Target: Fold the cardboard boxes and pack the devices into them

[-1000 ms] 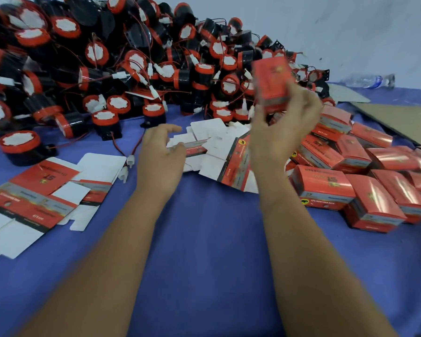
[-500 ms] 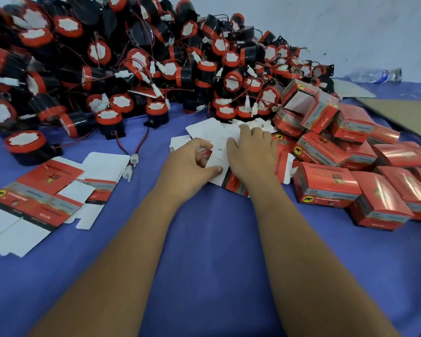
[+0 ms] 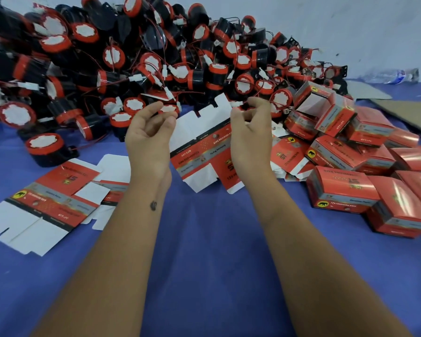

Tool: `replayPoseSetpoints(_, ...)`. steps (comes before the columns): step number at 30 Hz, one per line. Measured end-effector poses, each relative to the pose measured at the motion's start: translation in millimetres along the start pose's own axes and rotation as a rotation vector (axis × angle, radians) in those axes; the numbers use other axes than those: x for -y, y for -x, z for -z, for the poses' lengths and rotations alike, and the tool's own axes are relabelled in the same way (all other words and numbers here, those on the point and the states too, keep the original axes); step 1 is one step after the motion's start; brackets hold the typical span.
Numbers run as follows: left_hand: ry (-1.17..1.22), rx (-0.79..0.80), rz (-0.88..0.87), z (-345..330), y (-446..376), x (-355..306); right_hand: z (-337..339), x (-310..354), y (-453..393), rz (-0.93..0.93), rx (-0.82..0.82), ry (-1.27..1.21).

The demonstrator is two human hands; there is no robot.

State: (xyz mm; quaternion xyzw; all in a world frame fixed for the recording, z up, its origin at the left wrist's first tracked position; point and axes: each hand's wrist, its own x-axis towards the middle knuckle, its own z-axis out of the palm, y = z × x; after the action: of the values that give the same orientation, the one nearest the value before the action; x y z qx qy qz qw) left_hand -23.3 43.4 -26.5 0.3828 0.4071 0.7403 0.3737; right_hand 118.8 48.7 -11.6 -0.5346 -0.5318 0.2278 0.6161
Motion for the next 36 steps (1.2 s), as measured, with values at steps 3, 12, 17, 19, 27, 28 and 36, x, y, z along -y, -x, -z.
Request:
replayPoseSetpoints(3,0.071,-0.074,0.017,1,0,-1,-1,-3,-1,-0.138,0.161,0.014)
replayPoseSetpoints(12,-0.042,-0.029,-0.048,-6,3,-8,-5,6,10,0.190,-0.003,-0.167)
replayPoseSetpoints(17,0.062,0.040,-0.028,-5,4,-13,-9,10,21,0.452,0.018,-0.106)
replayPoseSetpoints(19,0.116,0.022,0.023,-5,3,-13,-12,6,25,0.461,0.073,-0.094)
replayPoseSetpoints(27,0.191,0.001,0.015,-3,1,-10,-19,2,33,0.240,0.193,-0.173)
replayPoseSetpoints(28,0.187,-0.001,0.003,-4,1,-9,-19,3,34,0.223,0.207,-0.190)
replayPoseSetpoints(36,0.221,0.251,0.004,-20,17,-9,-17,17,35,0.176,0.326,-0.292)
